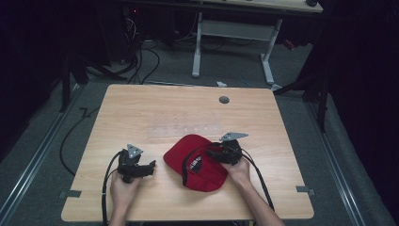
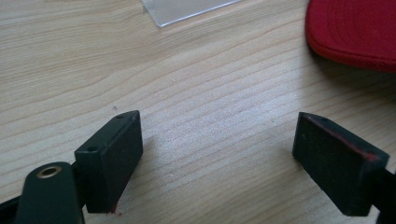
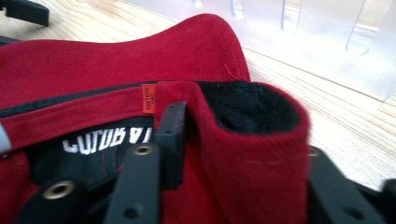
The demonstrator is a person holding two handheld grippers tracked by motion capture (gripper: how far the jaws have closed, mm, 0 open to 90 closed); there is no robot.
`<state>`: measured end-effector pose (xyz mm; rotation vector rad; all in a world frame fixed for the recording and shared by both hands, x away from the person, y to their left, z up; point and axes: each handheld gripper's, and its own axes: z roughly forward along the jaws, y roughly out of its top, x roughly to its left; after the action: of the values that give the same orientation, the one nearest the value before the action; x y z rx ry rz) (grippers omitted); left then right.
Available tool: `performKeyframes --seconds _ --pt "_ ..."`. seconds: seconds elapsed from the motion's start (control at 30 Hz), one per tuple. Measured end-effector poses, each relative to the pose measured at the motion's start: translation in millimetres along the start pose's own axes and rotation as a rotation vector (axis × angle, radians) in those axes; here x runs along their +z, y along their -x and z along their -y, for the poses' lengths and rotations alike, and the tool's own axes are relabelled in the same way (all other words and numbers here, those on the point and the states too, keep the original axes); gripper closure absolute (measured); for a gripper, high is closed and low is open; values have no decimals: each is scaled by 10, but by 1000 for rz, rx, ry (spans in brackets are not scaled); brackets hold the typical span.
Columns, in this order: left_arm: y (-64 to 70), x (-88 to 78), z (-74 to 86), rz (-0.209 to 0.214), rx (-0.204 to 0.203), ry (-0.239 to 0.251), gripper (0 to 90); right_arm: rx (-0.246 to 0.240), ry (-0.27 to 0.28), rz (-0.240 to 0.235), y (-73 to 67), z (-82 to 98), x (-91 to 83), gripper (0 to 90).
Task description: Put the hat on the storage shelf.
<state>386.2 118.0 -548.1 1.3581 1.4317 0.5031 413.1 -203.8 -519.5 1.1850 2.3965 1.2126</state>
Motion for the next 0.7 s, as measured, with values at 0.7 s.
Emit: performKeyframes --seconds 0.7 --pt "0 0 0 -1 0 0 162 26 41 -80 -32 -15 -212 825"
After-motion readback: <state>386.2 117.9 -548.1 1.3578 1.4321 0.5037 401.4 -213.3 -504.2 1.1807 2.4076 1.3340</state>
